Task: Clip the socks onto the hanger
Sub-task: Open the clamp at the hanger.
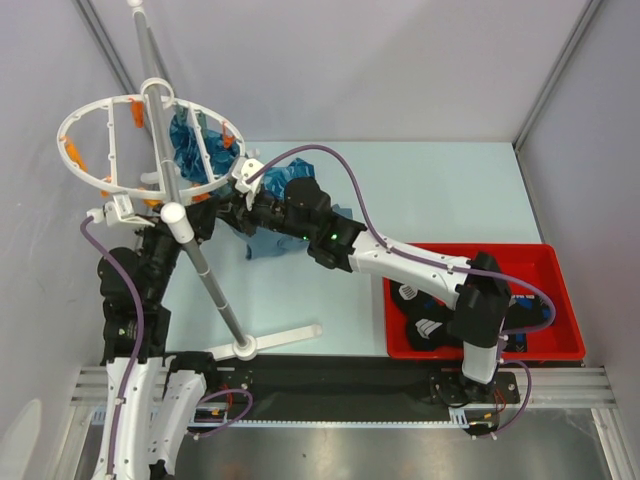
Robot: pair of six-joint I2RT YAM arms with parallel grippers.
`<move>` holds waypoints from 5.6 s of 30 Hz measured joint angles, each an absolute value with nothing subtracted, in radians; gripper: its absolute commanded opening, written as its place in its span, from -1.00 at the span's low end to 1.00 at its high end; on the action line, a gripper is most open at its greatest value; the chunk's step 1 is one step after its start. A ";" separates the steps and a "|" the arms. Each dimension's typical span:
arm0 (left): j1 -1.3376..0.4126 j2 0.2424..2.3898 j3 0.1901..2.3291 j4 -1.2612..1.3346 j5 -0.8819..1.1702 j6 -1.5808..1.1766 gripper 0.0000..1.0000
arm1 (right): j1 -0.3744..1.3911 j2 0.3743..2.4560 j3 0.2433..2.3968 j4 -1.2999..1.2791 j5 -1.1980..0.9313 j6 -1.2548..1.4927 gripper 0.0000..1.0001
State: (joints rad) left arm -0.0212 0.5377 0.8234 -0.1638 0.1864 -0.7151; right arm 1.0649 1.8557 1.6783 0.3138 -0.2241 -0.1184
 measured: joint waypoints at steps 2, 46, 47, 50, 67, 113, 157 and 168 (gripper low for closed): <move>-0.021 0.542 0.836 -0.174 0.182 -0.715 0.42 | 1.069 1.846 1.678 0.304 -0.200 -0.136 -1.00; -0.022 0.600 0.844 -0.117 0.220 -0.811 -0.52 | 1.097 1.825 1.678 0.260 -0.086 -0.234 -1.00; -0.022 0.600 0.844 -0.117 0.220 -0.811 -0.72 | 1.097 1.825 1.678 0.260 -0.086 -0.234 -0.99; -0.022 0.600 0.844 -0.117 0.220 -0.809 -1.00 | 1.098 1.825 1.678 0.260 -0.086 -0.234 -0.64; -0.022 0.595 0.844 -0.116 0.212 -0.803 -1.00 | 1.075 1.772 1.632 0.239 -0.097 -0.236 0.22; -0.022 0.573 0.846 -0.171 0.226 -1.058 -1.00 | 0.993 1.808 1.528 0.516 -0.445 -0.071 -0.50; -0.022 0.474 0.907 -0.212 0.097 -0.802 0.09 | 1.016 1.826 1.600 0.423 -0.296 0.001 -1.00; -0.022 0.609 0.942 -0.250 0.140 -0.804 -0.04 | 1.015 1.826 1.600 0.424 -0.296 0.009 -1.00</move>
